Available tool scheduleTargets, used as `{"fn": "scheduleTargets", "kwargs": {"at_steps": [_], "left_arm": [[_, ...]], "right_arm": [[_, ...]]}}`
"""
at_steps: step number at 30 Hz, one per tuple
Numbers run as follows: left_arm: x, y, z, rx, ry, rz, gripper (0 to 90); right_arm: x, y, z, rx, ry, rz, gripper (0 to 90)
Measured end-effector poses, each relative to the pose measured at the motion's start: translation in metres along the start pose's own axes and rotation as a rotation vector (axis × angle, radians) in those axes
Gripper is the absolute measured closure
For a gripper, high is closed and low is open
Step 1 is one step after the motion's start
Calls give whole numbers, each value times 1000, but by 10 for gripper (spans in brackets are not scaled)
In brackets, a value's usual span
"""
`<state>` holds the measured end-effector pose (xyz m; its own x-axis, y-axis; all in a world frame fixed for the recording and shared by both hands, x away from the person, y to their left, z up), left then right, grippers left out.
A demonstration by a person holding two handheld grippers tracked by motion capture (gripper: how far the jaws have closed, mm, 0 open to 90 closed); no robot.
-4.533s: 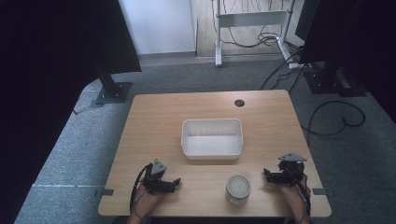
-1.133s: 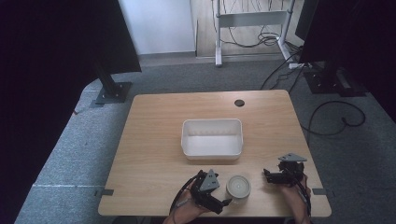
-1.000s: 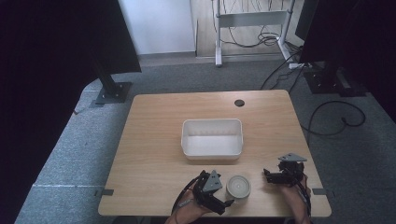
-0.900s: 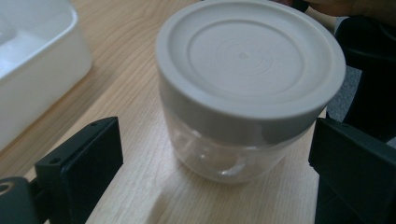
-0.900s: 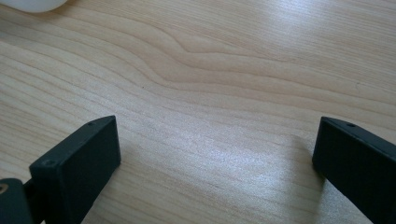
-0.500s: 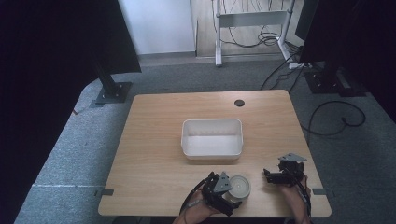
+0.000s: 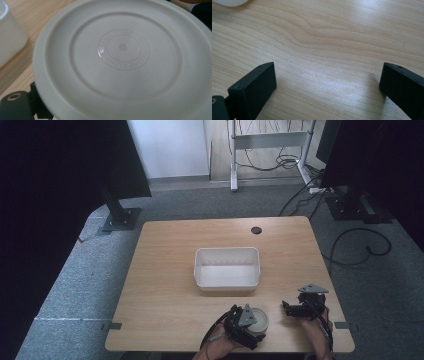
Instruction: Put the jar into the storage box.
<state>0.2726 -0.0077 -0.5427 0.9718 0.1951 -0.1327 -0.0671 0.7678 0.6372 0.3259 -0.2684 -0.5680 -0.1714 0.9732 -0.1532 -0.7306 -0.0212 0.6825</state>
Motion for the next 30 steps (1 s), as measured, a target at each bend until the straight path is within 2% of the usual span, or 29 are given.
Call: {"fn": "scheduleTargets", "kwargs": {"at_steps": [9, 12, 30], "left_arm": [[0, 1, 2, 14, 6, 2, 104], [2, 2, 3, 16, 11, 16, 104], [18, 26, 14, -14, 39, 75, 104]], "right_arm": [[0, 0, 0, 0, 0, 0, 6], [0, 0, 0, 0, 0, 0, 6], [0, 0, 0, 0, 0, 0, 6]]}}
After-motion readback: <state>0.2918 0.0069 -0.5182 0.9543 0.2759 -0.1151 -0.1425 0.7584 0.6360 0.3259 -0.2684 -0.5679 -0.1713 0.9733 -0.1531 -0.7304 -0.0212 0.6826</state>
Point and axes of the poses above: each handheld gripper's, and its own axes: y roughly backward along the jaws, z roughly out of its top, x roughly to its left, the point moved 1 cm from there along -y, roughly forward along the jaws, and after that the axes turned 14 degrees about -z, right-handed, at the moved point
